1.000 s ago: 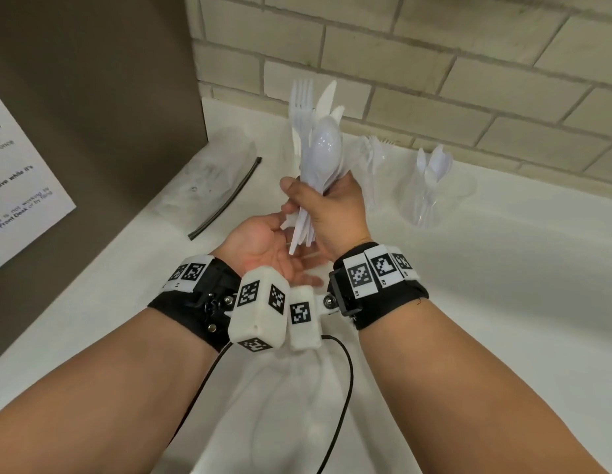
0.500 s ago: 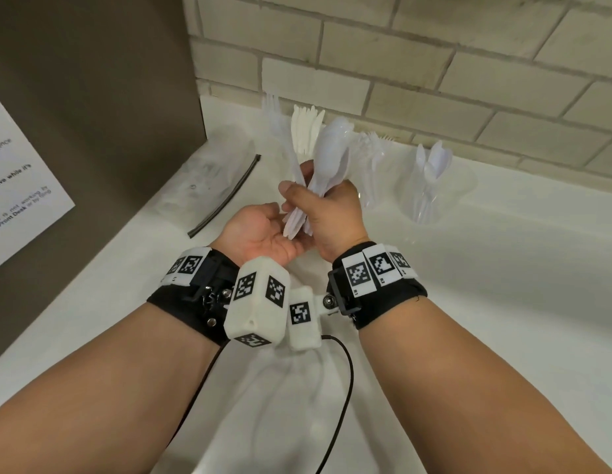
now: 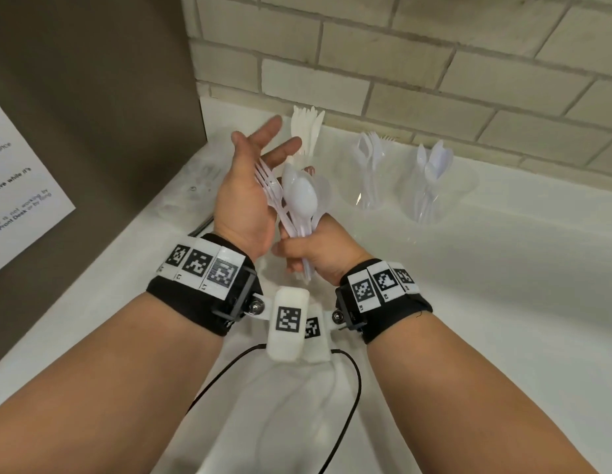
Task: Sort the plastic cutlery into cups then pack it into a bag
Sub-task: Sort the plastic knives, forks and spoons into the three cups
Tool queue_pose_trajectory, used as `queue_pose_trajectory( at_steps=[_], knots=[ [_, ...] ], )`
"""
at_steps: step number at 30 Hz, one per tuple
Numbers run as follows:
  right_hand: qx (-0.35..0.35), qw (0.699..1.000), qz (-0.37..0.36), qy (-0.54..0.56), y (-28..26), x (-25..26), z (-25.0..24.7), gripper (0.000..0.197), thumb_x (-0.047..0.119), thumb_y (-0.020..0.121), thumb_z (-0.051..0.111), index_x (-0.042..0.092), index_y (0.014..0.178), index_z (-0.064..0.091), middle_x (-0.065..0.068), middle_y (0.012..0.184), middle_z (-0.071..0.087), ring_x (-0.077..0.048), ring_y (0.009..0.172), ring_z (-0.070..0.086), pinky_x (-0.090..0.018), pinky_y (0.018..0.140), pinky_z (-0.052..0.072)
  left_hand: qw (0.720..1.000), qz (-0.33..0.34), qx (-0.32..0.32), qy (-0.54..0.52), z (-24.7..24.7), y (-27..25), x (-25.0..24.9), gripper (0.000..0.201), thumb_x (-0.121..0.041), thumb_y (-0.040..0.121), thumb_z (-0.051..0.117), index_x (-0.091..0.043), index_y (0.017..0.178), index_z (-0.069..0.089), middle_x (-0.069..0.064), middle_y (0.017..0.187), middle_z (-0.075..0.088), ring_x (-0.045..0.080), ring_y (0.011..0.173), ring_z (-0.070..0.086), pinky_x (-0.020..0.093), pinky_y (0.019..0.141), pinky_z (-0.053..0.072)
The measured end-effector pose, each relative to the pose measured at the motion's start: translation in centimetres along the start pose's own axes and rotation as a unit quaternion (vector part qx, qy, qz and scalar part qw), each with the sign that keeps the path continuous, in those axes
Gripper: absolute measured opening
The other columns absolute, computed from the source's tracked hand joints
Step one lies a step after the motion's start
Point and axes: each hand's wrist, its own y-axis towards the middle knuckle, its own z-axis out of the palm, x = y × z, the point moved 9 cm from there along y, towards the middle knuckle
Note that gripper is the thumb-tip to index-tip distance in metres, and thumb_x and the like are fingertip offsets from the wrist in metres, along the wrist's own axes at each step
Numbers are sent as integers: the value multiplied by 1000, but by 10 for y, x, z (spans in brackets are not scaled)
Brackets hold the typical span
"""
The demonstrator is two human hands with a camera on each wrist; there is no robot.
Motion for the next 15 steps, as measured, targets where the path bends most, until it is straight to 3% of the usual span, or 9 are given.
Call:
queue_pose_trajectory(
  at_steps=[3,5,6,8,10,11,13,15],
  knots=[
    [29,1000,-1,9,0,2,6,17,-13,70,68,-1,76,58,-8,62,53,-24,47,46,-27,47,44,989,-14,26,143,6,-3,10,39,-38,100,33,-22,121,62,1,117,67,20,113,61,43,103,45],
    [15,999,8,31,0,2,4,21,-17,72,65,1,76,56,-8,62,52,-19,44,48,-26,45,43,964,3,37,262,10,-5,11,33,-31,101,37,-25,130,51,-8,112,64,11,108,61,30,98,46],
    [6,999,8,48,0,3,2,21,-17,72,64,2,78,55,-10,63,49,-17,41,46,-26,44,41,959,5,34,281,10,-6,10,37,-34,100,39,-25,136,42,-11,110,60,8,106,60,27,94,48],
    [4,997,3,72,-1,7,-1,21,-12,72,62,2,86,55,-13,62,47,-15,35,41,-27,44,41,964,-9,46,260,9,-5,14,59,-49,88,57,-24,137,35,-8,111,59,9,105,61,33,83,54],
    [29,998,0,50,-3,11,3,17,-16,79,57,1,84,55,-6,57,56,-12,34,41,-29,46,43,954,-25,87,284,13,-9,20,77,-48,65,80,-19,128,44,2,110,65,18,102,66,44,75,58],
    [45,998,1,35,-5,12,6,20,-19,82,53,1,83,56,0,55,60,-10,35,42,-30,47,43,945,-26,96,311,14,-9,22,74,-40,59,86,-18,120,50,5,108,68,20,101,67,46,78,58],
    [61,998,1,21,-7,14,10,27,-22,83,51,4,81,58,4,54,61,-9,37,47,-31,50,43,926,2,75,370,14,-8,18,51,-24,62,86,-21,102,55,1,98,68,16,95,67,40,85,56],
    [45,999,-1,3,-5,13,7,28,-20,80,57,7,81,61,-1,63,64,-14,48,57,-31,52,49,915,45,44,398,16,-8,8,39,-18,67,82,-25,93,53,-1,91,65,15,88,66,38,83,56]
  ],
)
